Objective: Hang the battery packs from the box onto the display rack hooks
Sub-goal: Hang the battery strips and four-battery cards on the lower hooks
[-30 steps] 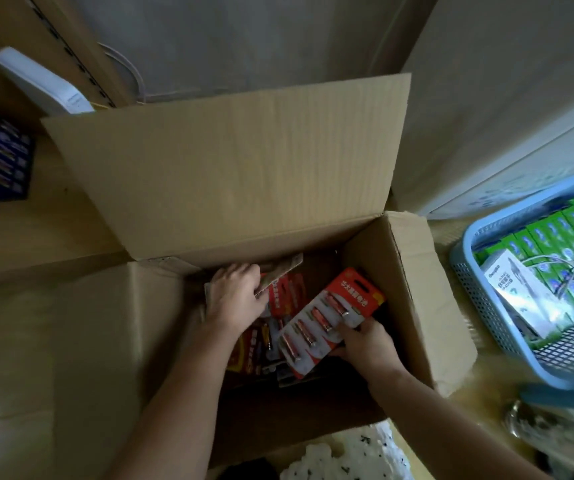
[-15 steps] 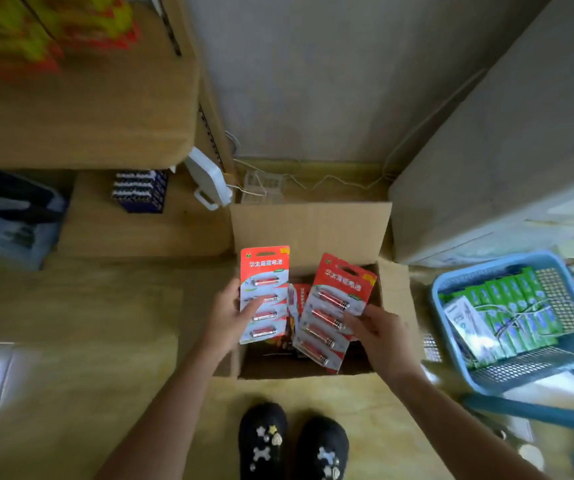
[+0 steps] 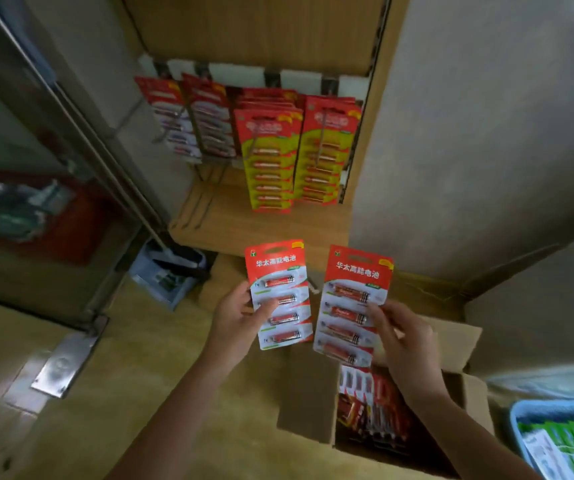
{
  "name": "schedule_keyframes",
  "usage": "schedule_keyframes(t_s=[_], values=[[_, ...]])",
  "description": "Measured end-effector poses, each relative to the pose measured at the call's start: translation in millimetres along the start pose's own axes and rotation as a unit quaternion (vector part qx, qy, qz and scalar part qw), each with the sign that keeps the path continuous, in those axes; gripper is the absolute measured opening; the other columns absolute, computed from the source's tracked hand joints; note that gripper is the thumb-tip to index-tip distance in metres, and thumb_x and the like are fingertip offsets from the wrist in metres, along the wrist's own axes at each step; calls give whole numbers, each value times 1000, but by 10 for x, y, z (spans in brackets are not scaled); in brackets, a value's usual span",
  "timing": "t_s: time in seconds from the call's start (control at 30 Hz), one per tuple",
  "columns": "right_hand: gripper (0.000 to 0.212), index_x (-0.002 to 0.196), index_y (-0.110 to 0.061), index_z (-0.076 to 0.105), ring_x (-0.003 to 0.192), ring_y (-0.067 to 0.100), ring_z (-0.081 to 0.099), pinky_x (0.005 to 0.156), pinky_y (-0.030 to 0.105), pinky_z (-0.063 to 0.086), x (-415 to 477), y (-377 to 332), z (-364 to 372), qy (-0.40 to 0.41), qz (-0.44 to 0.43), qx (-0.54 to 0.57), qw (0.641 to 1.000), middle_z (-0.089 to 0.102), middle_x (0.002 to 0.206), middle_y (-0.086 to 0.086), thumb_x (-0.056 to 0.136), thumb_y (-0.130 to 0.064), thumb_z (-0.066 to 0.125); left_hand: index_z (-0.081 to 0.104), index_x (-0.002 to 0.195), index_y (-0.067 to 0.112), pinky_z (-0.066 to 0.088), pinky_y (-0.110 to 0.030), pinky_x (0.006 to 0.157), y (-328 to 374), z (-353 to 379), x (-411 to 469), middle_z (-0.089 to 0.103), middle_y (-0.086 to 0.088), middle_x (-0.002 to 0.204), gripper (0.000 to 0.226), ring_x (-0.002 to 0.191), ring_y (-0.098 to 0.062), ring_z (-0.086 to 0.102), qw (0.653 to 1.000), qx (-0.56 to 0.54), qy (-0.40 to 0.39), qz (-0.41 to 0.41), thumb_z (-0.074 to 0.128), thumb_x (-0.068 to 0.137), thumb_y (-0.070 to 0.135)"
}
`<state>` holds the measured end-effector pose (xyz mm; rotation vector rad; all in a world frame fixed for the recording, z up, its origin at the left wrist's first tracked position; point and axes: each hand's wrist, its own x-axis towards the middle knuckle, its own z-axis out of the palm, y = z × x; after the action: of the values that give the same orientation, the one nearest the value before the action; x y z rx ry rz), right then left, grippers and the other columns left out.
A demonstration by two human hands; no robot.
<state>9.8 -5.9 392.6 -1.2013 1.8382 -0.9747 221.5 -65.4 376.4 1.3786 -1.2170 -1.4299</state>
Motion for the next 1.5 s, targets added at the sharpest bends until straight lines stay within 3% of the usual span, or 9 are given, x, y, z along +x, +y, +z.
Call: schedule_keyframes(t_s=[0.1,0.23,0.37,0.47,0.7,1.03,1.23,1.37,1.5], values=[[13,90,-29,63,76,6,67,67,34,55,-14,-372,395,19,-24,14,999,71,85,-7,92,-28,50,61,98,17,59,-32,72,160,-498,-24,71,-5,100,18,86,-18,71,1000,-12,14,13,63,83,7],[16,86,-31,61,77,9,68,66,32,56,-129,-835,992,37,-32,63,997,70,84,-4,94,-27,48,61,102,18,58,-25,68,324,-1159,-49,72,-1,98,22,86,-14,71,999,-34,-1,32,62,84,6],[18,83,-18,64,69,1,61,60,12,47,-205,-1225,1524,34,-50,73,995,67,76,-7,94,-18,50,62,93,29,57,-32,74,428,-1732,15,73,6,90,22,86,-14,71,999,-3,15,50,65,83,9],[20,77,-29,60,68,3,58,58,9,43,-197,-1449,1798,24,-55,55,997,67,74,-7,94,-24,50,60,92,27,57,-34,74,488,-2053,89,72,3,90,20,84,-15,71,998,11,21,59,65,83,9],[21,79,-33,61,86,24,67,79,50,55,90,-1823,2056,52,-35,91,994,71,87,3,95,-30,48,59,95,24,58,-22,64,666,-2483,404,70,1,96,18,82,-9,71,998,3,11,69,62,85,10],[17,80,-39,57,84,15,68,78,46,56,727,-1902,2246,71,-29,54,996,69,86,-7,94,-35,47,58,97,25,58,-22,62,828,-2531,1053,70,6,93,19,83,-7,71,997,10,-28,69,60,87,9],[15,90,-33,61,82,14,69,71,45,58,814,-1802,2309,95,-59,79,991,70,88,-4,94,-31,47,57,107,20,58,-21,67,787,-2619,1337,69,4,102,21,90,-6,69,996,46,-47,60,60,87,13],[25,93,-17,66,76,17,68,67,48,56,946,-1729,2352,107,-67,55,991,70,83,-2,93,-33,47,58,111,18,58,-22,70,760,-2639,1482,70,3,103,25,93,-9,69,995,55,-67,59,59,87,13],[20,94,-19,67,76,21,69,66,49,55,1151,-1761,2425,116,-58,44,991,71,81,0,94,-28,50,57,112,17,57,-19,68,771,-2622,1663,69,5,102,24,92,-6,69,993,61,-83,54,58,88,12]])
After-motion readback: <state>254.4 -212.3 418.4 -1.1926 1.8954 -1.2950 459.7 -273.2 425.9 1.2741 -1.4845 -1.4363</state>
